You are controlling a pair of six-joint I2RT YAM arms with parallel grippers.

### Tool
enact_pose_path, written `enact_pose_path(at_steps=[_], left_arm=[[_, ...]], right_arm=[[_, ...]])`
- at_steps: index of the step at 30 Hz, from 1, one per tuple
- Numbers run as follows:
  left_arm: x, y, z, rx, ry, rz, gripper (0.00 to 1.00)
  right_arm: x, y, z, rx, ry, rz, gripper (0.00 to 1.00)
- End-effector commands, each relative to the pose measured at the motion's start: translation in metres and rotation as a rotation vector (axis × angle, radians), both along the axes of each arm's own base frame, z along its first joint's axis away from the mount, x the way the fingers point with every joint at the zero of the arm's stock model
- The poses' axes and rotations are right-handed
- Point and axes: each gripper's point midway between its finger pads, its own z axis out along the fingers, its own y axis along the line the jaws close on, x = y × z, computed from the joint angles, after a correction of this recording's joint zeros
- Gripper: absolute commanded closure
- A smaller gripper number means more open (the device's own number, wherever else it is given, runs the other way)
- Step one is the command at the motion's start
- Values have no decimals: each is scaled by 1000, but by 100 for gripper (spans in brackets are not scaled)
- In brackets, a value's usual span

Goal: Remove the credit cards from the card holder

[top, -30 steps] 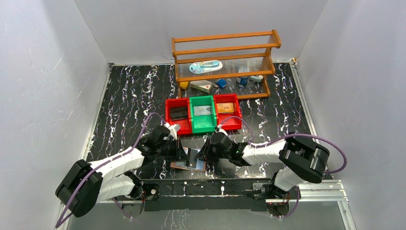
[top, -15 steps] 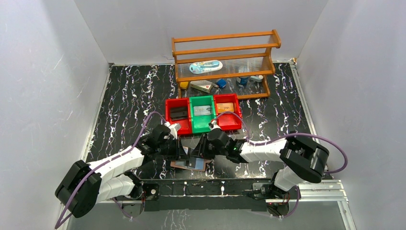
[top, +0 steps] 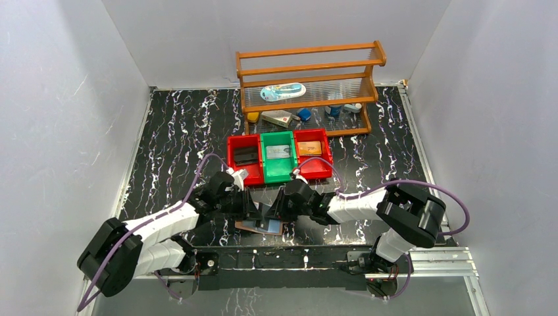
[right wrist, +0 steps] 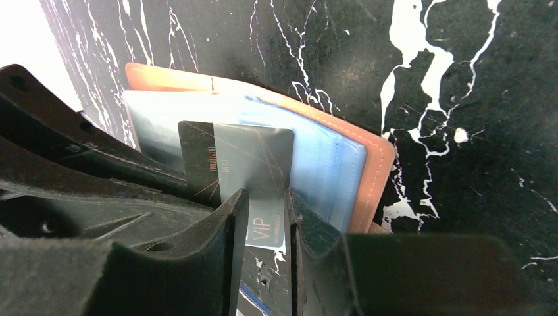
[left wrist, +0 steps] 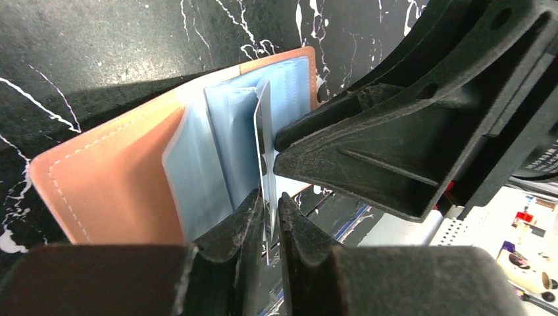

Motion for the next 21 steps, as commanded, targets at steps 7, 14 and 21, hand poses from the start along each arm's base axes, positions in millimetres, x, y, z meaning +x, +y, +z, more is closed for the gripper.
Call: enact_pose_path(at_steps=[7,14,21], left_arm=[[2,-9,2,-73,33,35,94],[6,-2,8,-49,-12,67,89],[6,-10,10,-98,1,52,85]], right_arm=[[-1,-7,-13,-22,16,-23,66],[-1,-9,-15,-29,14,-28,66],[-1,-9,-15,-29,12,-25,66]])
